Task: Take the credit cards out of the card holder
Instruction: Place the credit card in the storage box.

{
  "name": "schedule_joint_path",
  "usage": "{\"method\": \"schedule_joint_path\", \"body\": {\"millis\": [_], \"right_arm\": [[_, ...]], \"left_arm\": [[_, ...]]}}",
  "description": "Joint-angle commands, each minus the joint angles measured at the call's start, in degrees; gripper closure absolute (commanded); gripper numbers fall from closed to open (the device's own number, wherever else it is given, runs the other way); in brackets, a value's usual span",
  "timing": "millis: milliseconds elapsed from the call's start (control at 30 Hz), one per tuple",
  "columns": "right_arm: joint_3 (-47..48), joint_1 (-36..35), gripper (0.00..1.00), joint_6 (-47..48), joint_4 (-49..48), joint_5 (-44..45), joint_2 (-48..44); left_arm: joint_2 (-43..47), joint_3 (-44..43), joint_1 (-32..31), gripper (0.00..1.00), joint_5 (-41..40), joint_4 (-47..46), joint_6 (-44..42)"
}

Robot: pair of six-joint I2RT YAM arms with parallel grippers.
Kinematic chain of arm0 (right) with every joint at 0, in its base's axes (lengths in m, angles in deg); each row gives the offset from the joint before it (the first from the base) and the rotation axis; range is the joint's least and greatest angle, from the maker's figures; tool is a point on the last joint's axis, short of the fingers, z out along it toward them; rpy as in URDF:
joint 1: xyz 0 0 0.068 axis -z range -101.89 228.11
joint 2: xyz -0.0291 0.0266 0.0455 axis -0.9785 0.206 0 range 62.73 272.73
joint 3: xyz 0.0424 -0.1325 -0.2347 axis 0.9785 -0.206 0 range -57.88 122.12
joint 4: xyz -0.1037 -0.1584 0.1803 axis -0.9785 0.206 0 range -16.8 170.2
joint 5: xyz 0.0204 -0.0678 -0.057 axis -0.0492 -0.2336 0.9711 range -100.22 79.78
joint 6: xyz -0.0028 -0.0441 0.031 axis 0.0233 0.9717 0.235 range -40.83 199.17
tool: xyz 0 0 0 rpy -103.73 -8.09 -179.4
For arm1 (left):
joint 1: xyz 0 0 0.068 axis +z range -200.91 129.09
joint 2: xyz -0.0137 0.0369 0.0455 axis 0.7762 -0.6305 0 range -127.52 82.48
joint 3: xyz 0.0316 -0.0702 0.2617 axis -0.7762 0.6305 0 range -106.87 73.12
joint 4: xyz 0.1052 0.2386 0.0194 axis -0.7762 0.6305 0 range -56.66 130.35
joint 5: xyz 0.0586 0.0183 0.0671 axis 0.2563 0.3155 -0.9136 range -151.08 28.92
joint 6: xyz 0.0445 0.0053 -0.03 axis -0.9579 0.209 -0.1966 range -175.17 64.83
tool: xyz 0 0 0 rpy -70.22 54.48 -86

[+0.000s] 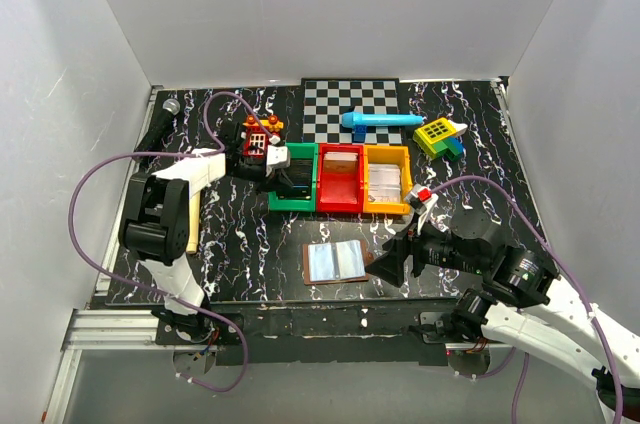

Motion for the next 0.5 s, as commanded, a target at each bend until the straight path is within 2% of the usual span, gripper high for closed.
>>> {"method": "schedule_joint_path", "body": {"millis": [0,467], "right_arm": [[0.24,-0.08,0.08,1.1,-2.72,0.35,0.41],[-0.46,-0.08,0.07,1.45,-3.07,0.97,1.02]], "left_arm": [[-0.31,-2.31,0.12,1.0,-0.92,-0.6,0.37],[-3.65,-2.48,-1.02,1.0,-2.5,0.01,-0.68]]}}
